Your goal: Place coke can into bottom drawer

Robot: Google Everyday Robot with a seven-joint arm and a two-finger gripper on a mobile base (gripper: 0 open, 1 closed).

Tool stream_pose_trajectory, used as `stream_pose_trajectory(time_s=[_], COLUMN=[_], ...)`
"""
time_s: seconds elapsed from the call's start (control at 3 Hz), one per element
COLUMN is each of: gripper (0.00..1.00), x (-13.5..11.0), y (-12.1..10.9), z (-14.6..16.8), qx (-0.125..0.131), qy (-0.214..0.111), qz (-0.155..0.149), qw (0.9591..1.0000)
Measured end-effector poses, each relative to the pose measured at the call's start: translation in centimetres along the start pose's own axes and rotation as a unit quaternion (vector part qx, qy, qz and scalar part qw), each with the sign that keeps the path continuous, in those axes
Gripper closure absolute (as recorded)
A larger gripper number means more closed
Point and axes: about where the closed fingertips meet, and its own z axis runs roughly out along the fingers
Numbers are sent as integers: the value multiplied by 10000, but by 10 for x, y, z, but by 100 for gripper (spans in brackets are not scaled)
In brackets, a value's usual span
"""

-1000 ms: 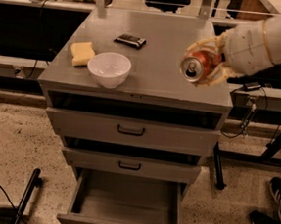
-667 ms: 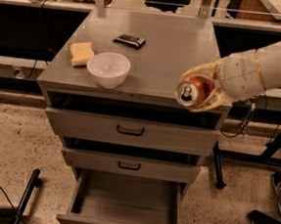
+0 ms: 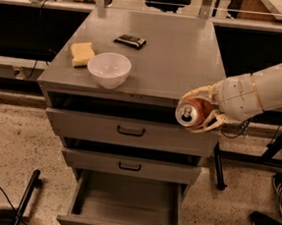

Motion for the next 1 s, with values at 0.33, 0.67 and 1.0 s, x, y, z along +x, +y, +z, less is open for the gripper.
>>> stream_pose_trajectory(time_s=[0.33,0.67,1.0], gripper=[100,100,100], x=[17,43,59], y=[31,99,132], z=[34,97,123], qx=[-35,148,301], qy=[-333,-888,-1026], qz=[577,1730,2306], qw=[9978,9808,9672])
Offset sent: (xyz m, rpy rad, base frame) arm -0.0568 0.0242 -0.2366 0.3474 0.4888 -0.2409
